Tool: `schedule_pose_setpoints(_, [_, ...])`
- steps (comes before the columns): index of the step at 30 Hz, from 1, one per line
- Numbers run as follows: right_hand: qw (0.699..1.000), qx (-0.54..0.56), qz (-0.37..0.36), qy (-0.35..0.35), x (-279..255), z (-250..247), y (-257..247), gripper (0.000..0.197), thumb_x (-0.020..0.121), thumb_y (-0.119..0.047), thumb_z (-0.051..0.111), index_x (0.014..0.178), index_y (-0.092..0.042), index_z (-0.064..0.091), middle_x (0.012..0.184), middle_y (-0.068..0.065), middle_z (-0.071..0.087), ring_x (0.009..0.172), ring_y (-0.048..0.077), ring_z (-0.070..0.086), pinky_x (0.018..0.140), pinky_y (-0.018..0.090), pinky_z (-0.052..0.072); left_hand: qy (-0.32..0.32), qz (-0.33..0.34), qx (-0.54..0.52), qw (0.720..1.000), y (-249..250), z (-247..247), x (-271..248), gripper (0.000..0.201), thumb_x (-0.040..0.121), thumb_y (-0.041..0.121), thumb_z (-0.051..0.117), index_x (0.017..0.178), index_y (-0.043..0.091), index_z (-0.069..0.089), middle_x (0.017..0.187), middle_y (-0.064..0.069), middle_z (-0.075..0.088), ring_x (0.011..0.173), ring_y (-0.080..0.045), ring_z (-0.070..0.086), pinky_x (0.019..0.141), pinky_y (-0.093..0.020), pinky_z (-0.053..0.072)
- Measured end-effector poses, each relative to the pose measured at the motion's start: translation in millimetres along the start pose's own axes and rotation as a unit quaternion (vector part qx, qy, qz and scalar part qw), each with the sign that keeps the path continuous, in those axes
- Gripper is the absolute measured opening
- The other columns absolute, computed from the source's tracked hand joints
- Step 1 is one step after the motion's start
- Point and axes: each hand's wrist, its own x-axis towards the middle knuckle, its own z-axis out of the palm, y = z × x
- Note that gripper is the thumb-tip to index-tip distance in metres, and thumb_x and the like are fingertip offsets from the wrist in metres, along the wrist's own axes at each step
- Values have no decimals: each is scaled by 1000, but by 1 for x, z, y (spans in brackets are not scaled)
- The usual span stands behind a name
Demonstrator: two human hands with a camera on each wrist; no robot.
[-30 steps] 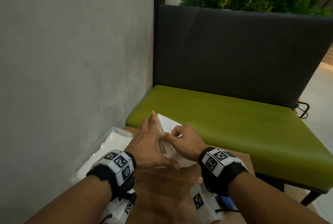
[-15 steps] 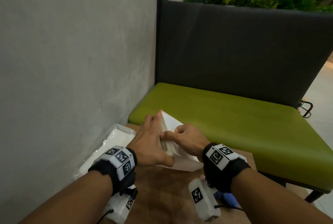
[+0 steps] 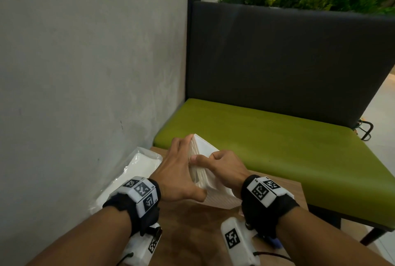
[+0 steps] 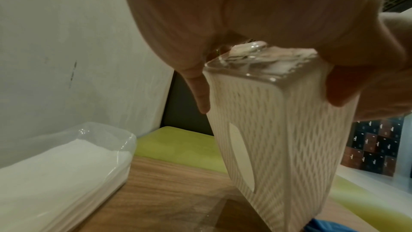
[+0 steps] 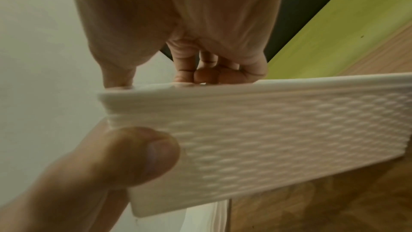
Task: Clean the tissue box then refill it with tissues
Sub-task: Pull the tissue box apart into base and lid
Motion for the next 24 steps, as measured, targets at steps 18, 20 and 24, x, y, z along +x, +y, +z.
schedule_pose_setpoints(18, [999, -14, 26, -23, -8, -2, -5, 22, 54, -37, 65, 51, -20, 51, 55, 1, 40, 56, 19, 37, 59, 35, 30, -15, 44, 80, 996, -1, -11, -9, 138, 41, 47, 86, 148, 24, 2, 124, 9, 21, 111, -12, 36, 95, -28, 42])
schedule_pose_setpoints(20, [997, -63, 23, -49, -8, -6, -11, 21, 59, -35, 65, 51, -21, 52, 53, 0, 41, 55, 20, 40, 57, 34, 34, -23, 39, 109, 993, -1, -12, -11, 138, 39, 50, 85, 147, 25, 3, 125, 7, 22, 112, -16, 39, 95, -34, 48])
schedule_pose_setpoints(24, [992, -104, 30, -71, -11, -7, -26, 39, 60, -48, 71, 50, -21, 45, 58, 1, 46, 60, 19, 48, 55, 30, 41, -4, 12, 111, 994, -1, -12, -15, 137, 35, 54, 80, 144, 30, 1, 130, 6, 23, 119, -19, 42, 91, -42, 53])
